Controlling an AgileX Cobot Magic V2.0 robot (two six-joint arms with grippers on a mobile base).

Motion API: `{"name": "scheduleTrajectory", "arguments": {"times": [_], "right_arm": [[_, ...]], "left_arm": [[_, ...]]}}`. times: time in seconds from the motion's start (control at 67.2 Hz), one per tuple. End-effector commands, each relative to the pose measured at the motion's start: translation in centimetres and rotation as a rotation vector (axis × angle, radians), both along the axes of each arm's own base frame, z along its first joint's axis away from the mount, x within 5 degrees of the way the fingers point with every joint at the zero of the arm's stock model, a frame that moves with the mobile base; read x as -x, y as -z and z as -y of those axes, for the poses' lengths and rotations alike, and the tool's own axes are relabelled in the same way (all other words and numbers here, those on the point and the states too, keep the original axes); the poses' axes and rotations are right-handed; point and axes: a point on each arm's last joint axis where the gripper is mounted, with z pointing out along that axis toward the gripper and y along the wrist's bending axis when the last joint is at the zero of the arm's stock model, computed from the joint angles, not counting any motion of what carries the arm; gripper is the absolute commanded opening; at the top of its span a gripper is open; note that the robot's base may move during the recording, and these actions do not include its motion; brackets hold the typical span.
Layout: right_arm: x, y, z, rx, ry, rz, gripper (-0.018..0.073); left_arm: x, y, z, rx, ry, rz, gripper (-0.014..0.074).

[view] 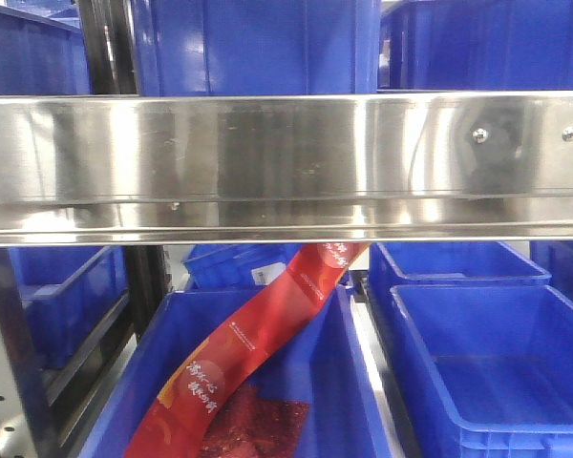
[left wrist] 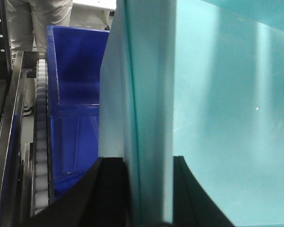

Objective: Move two blue bins to right shelf middle
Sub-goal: 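Raise the teal bin with both grippers above the upper shelf rail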

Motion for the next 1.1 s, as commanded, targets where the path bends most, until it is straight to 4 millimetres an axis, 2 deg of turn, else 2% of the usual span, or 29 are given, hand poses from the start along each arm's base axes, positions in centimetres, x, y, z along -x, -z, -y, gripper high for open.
{"name": "scheduleTrajectory", "arguments": {"times": [0.0,1.086], "right_arm": [[0.54,-1.48,-0.6,-0.069,-0.062,0.09,-0.0162],[0.54,-1.48,-0.6,-0.069,-0.062,0.09,-0.0162]], "left_arm": [[1.3,-2.46,0.45,0.142,0.025,0.103,-0.0111],[1.3,-2.46,0.45,0.142,0.025,0.103,-0.0111]]}}
